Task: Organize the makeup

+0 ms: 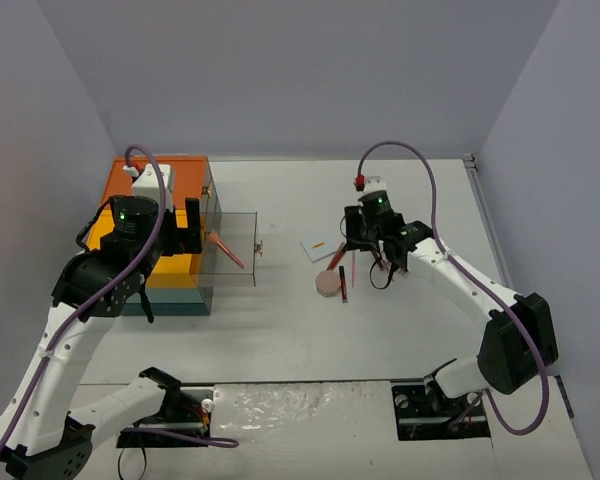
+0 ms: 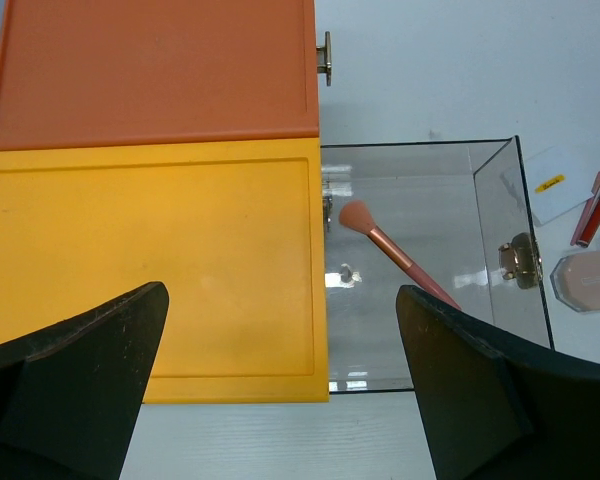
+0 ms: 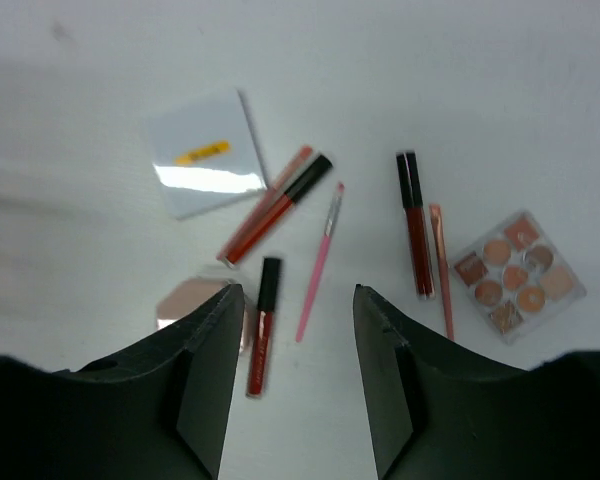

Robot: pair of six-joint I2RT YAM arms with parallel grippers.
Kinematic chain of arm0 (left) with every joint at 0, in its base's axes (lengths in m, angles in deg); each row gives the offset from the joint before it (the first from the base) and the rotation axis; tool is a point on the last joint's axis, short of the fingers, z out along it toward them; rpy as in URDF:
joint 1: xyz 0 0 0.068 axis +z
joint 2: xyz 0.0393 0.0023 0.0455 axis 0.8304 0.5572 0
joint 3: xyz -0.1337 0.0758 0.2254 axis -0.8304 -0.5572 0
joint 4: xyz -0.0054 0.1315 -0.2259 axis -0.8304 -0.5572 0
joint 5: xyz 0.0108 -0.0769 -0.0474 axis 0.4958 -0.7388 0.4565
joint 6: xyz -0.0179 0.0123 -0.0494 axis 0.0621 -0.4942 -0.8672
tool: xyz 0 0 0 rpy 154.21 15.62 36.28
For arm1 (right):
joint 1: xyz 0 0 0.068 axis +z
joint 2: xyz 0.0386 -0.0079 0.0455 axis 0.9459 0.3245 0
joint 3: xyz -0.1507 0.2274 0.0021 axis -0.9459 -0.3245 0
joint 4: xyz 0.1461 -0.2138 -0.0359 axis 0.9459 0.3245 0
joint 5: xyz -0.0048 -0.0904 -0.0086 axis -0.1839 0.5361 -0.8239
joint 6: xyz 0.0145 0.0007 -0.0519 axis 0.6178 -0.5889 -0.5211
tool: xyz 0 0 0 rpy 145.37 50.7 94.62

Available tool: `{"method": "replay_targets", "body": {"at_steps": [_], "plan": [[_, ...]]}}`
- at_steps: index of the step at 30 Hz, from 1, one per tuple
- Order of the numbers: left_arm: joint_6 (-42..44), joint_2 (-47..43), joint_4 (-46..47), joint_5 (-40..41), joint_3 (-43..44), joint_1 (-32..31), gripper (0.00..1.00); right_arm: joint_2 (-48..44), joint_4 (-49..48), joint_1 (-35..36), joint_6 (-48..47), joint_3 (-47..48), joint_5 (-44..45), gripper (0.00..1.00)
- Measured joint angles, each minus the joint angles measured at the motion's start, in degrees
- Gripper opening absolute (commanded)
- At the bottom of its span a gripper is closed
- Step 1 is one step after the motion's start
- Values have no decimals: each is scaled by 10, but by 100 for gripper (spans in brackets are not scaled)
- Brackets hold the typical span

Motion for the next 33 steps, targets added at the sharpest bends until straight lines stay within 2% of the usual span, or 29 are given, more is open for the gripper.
{"method": "replay_targets", "body": {"at_steps": [5, 14, 19, 25, 33], "plan": [[-2, 4, 6, -8, -4, 0, 97, 21, 22, -15, 38, -60, 1, 41], [-2, 4, 9, -11, -4, 0, 97, 159, 4, -15, 77, -50, 19, 34], [-2, 4, 8, -11, -4, 0, 97, 216, -13, -15, 93, -24, 25, 24], [-2, 1, 6, -9, -4, 0, 97, 229, -44, -23, 109, -22, 30, 2], [-1, 2, 6, -8, -4, 0, 97, 187, -64, -70, 111, -76, 26, 0]]}}
